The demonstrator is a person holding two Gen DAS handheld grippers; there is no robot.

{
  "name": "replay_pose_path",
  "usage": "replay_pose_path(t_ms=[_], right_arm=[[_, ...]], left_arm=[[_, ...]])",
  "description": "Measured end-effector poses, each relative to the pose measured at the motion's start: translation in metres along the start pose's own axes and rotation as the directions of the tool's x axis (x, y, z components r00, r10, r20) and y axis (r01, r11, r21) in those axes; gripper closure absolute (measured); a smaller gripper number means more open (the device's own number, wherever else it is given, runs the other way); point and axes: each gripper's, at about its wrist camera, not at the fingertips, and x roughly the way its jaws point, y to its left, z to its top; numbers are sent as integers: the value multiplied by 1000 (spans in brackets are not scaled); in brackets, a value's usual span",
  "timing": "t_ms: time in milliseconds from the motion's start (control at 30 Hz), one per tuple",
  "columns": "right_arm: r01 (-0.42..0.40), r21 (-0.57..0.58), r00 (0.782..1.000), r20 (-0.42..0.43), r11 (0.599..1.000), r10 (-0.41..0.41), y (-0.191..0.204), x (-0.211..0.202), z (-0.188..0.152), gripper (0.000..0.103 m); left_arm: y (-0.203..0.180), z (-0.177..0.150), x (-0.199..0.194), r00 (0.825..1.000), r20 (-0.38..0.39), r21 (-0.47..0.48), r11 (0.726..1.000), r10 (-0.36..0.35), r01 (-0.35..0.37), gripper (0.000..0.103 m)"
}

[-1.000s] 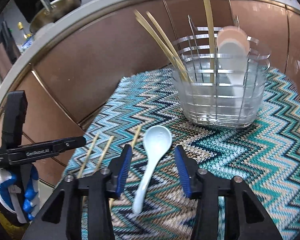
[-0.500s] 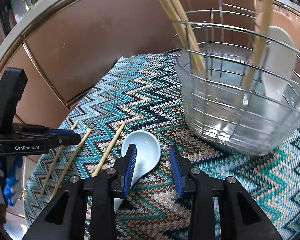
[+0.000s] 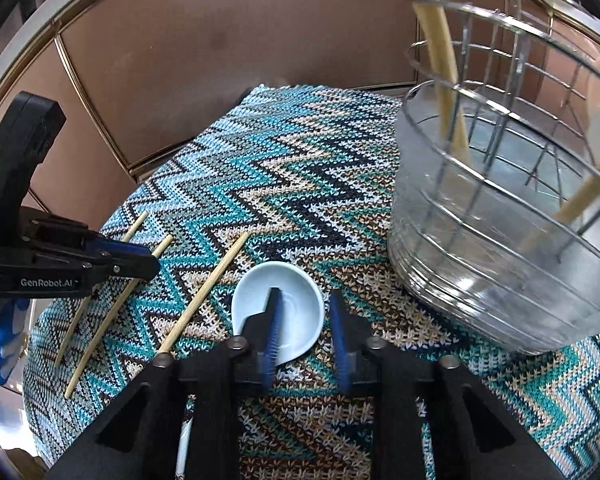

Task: Organize utensils
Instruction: 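Grasp the white spoon with the right gripper while the left gripper grasps a chopstick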

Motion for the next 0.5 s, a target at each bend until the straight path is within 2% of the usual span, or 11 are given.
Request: replay_pose_path(t_ms=[100,267,500], right_arm=[[-11,-5,1000,10,1000,11,0,-3,0,95],[-8,-10,999,32,1000,8,5,-15,-2,96],[24,-23,994,103,999,-21,18,-50,-9,97]], left_arm=[[-1,1,1,1000,3,6,1000,12,-12,93],[-7,-6,-4,999,26,8,1000,21,-22,98],[-13,-23,-35,990,141,21,1000,13,-16,98]])
